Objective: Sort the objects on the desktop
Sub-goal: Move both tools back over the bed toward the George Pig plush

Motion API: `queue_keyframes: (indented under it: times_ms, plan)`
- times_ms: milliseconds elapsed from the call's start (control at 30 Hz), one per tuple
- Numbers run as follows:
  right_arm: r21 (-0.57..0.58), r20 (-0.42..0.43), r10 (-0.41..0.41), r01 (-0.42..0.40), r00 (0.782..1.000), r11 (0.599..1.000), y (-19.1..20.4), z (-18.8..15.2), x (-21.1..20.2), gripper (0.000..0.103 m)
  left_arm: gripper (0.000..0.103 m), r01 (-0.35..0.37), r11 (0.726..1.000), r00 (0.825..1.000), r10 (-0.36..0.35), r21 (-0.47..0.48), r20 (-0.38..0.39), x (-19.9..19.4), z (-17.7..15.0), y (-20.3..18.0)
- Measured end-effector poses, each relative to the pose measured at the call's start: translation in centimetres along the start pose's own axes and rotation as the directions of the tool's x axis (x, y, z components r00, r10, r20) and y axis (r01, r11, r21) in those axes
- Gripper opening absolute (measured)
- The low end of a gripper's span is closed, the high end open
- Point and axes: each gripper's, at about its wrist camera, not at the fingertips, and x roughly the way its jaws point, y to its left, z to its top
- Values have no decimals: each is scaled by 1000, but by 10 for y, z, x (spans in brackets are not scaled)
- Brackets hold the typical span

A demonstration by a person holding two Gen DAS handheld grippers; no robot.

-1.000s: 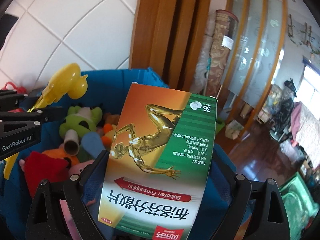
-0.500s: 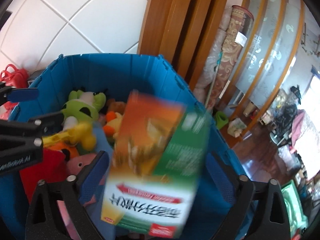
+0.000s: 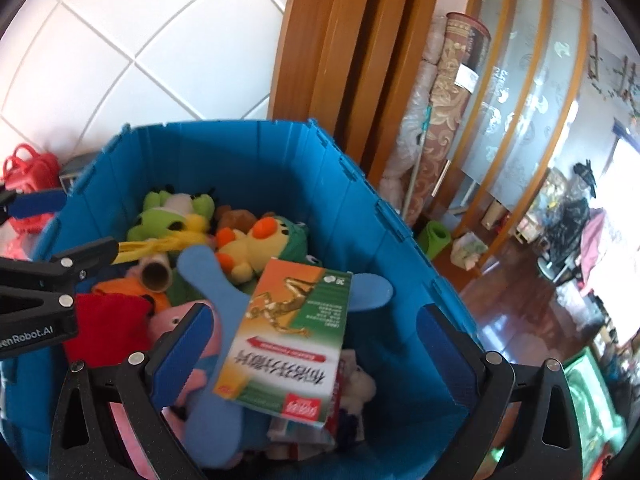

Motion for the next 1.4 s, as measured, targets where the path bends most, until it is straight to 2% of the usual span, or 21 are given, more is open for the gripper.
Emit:
queue_keyframes:
  times_ms: [100,267,367,533,700,800,867,967,1067,1200,1267,1333,1400]
  plan:
    - [17,39,17,-17,999,1000,8,-3,-23,103,79,-4,1000,999,5,-16,48,-21,-10,15]
    - [50,118,59,-65,991,997,33,-3,-63,103,90,-30,998,991,37,-55,127,-56,-34,51]
    - [70,165,81,-94,983,993,53,-3,-85,103,91,-28,997,988,38,-71,152,-73,-58,83]
    - [81,240,142,-165,960,983,101,-1,-115,103,91,-67,992,986,83,-110,146,-92,-106,141]
    - [56,255,215,-236,943,970,167,-3,-126,103,91,-153,974,983,168,-168,79,-95,-169,217]
    - [9,239,281,-291,929,957,215,-10,-125,103,91,-227,953,971,236,-202,25,-90,-207,260]
    - [-23,219,294,-296,930,955,248,-17,-120,103,91,-273,936,961,275,-224,-24,-84,-231,283]
    - [-58,187,302,-296,935,953,287,-29,-106,103,91,-308,916,951,294,-258,-91,-73,-266,307]
    - [-93,138,340,-329,930,940,320,-44,-80,103,91,-316,891,947,277,-326,-161,-53,-304,323]
    - [-115,36,387,-381,921,917,350,-63,-34,103,91,-326,842,937,230,-430,-262,-23,-342,328]
    - [-121,-28,385,-386,922,915,359,-72,-7,103,91,-345,827,925,219,-444,-311,-5,-348,322]
    - [-128,-68,380,-386,922,914,363,-80,11,103,91,-355,829,916,216,-433,-337,14,-346,312]
    - [-143,-109,380,-393,919,908,363,-85,30,103,91,-349,824,916,200,-446,-347,33,-341,305]
